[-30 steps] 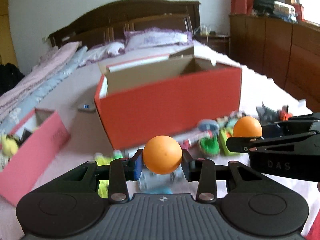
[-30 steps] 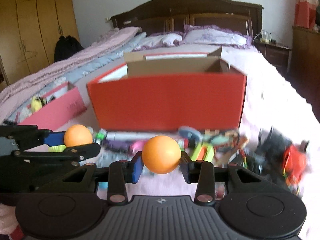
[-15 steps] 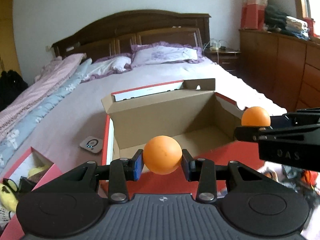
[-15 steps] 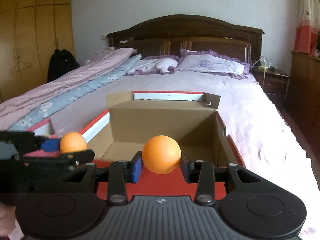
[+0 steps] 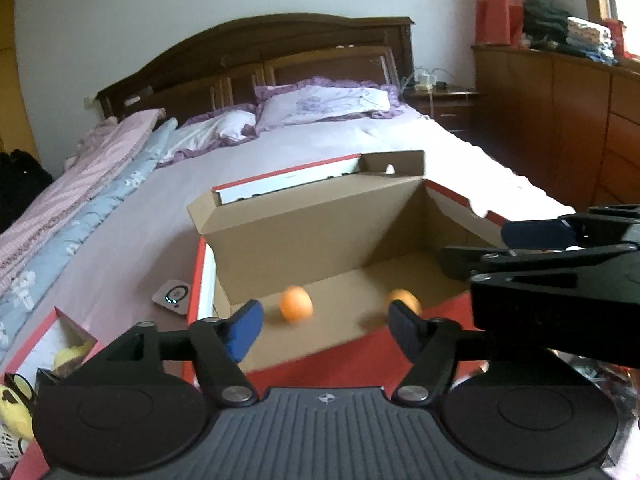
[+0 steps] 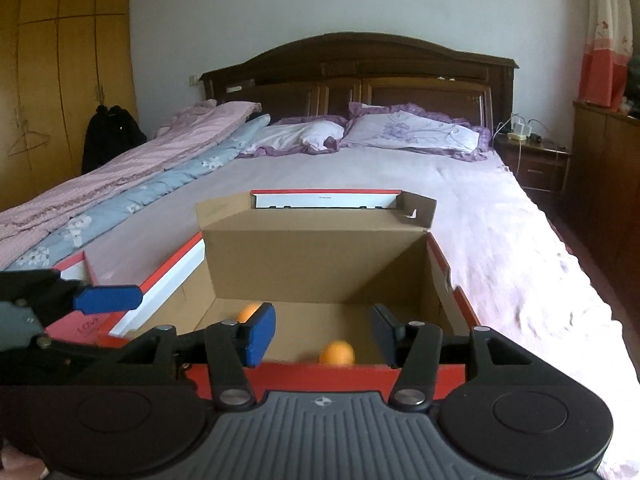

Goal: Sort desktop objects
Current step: 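Carry both orange balls over the red box and open both grippers, then withdraw both grippers from the red box back toward the toy pile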

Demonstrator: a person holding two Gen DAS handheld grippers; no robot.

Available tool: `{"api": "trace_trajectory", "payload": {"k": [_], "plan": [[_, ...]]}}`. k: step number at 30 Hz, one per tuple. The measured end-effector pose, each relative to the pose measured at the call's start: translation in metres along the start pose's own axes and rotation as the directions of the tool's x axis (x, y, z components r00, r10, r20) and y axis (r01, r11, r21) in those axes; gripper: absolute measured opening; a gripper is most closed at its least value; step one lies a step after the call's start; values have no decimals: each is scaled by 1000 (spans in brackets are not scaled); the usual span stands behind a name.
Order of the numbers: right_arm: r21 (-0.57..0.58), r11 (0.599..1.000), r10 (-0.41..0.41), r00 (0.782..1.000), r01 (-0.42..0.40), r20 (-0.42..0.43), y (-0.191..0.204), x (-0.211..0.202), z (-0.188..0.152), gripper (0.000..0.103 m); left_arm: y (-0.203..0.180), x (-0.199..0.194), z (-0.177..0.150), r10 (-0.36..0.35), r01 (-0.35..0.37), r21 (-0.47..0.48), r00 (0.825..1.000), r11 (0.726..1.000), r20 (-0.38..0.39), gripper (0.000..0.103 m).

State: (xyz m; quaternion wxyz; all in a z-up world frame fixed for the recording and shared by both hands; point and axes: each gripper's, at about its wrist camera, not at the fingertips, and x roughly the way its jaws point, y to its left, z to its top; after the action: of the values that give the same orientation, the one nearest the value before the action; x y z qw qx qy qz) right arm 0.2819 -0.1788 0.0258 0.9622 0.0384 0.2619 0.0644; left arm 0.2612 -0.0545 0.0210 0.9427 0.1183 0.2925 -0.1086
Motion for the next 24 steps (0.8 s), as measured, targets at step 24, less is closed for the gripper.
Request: {"api": "trace_trajectory", "payload": {"k": [24], "plan": [[-11,1000,21,987,-23,-159,15,-107,-148,58,2,-67,-126,-8,-12,-134,989,991,-146,88]]}}
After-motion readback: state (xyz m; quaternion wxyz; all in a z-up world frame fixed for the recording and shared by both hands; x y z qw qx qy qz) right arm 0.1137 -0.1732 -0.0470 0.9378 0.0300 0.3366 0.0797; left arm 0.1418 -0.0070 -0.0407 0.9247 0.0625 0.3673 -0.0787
